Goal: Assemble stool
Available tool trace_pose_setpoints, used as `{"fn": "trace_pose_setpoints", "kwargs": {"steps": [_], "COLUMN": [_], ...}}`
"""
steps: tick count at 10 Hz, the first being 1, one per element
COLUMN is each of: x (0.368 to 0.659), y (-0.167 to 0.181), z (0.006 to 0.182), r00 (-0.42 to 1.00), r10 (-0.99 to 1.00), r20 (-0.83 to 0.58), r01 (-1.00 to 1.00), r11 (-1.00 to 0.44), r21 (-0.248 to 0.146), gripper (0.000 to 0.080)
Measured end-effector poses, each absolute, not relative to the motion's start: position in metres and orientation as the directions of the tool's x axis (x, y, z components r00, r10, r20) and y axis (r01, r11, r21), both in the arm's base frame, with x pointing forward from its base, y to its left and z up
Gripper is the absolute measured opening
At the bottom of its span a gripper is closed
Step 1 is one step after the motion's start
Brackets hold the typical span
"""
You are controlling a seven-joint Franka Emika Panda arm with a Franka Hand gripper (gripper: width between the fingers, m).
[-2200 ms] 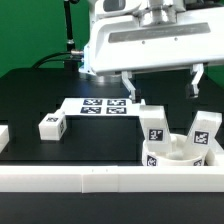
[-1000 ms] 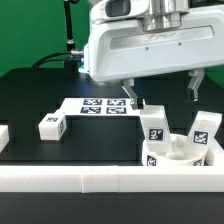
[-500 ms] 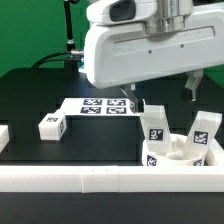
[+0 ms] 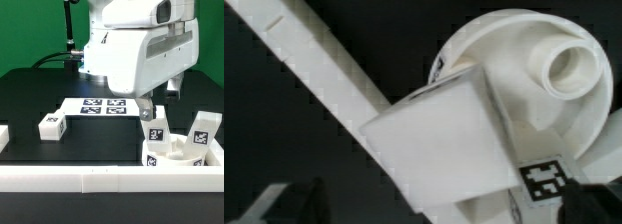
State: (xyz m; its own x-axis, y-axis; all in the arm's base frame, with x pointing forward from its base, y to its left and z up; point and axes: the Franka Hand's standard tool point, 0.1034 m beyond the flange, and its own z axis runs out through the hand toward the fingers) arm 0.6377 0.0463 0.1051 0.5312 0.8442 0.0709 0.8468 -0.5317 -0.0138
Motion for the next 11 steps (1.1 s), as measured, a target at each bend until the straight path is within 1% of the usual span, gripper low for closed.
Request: {"fn": "trace_pose_setpoints", "kwargs": {"steps": [1,2,3,5,6,8,9,10,11], "x": [0.637,0.637,0.635,0.632,0.632,0.632,0.632,0.632,0.632], "y": [0.044,0.044,0.045,0.047,0.047,0.046,0.046,0.046,0.046], "z": [0.103,0.098,0.093,0.085,0.085,0.085,0.085,0.084,0.084], "r00": [0.416,0.318,0.287,0.294,0.295,0.295,0.296,0.298,0.348], "r10": [0.907,0.947,0.957,0.955,0.954,0.954,0.954,0.953,0.936], "r20": [0.061,0.053,0.05,0.047,0.047,0.047,0.047,0.047,0.047], "r01": [0.909,0.948,0.958,0.956,0.956,0.955,0.955,0.955,0.937], "r11": [-0.417,-0.319,-0.288,-0.294,-0.295,-0.295,-0.296,-0.298,-0.348], "r21": [0.0,0.01,0.006,-0.006,-0.007,-0.008,-0.007,-0.008,-0.01], "gripper": [0.0649,0.0649,0.0649,0.0649,0.0649,0.0386,0.0386,0.0337,0.0337]}}
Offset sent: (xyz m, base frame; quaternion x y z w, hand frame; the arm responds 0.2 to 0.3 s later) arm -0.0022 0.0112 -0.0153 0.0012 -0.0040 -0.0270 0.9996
